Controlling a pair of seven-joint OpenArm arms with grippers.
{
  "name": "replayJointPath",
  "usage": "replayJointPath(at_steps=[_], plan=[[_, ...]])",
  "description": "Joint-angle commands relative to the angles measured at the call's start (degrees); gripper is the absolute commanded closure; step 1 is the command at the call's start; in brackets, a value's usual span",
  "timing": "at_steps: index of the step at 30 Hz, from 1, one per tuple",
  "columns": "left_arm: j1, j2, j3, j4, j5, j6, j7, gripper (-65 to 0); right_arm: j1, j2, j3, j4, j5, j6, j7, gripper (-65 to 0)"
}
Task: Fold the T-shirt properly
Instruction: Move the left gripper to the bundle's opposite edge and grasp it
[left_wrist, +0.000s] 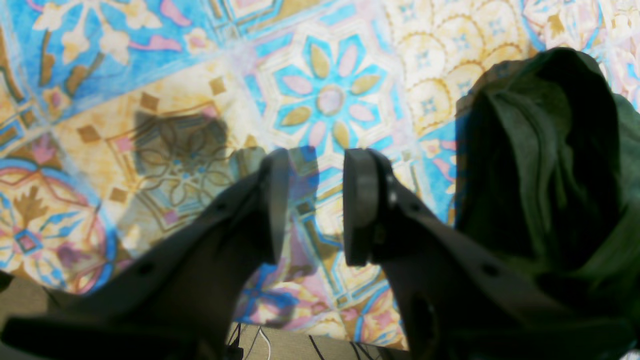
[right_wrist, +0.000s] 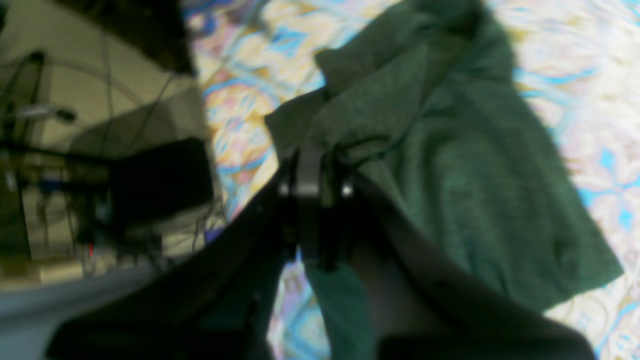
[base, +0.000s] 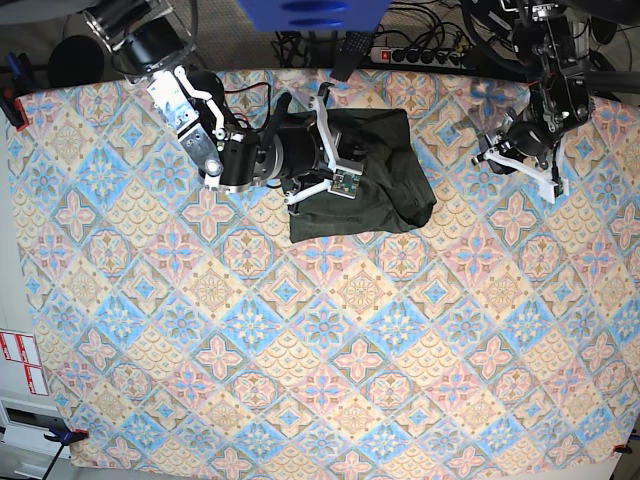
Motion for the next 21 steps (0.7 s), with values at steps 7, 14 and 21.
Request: replayJointPath(at_steps=[7,14,21], plan=[[-0.14,-0.58,-0.28,4.95,-0.09,-0.05,-0.66,-18.9,7.07,-0.16,-5.94,1.29,1.48,-0.05,-1.08,-14.7],[-0.05,-0.49,1.21,11.81,-0.44,-0.14,-0.66,-18.9,6.45,-0.16,8.13,0.5,1.92,-0.05,3.14,-15.3],[-1.02,-0.41,11.32,14.62,-0.53,-0.14,-1.71,-18.8,5.75,-0.16,9.88,-7.15,1.48,-0.05,5.25,-15.3]])
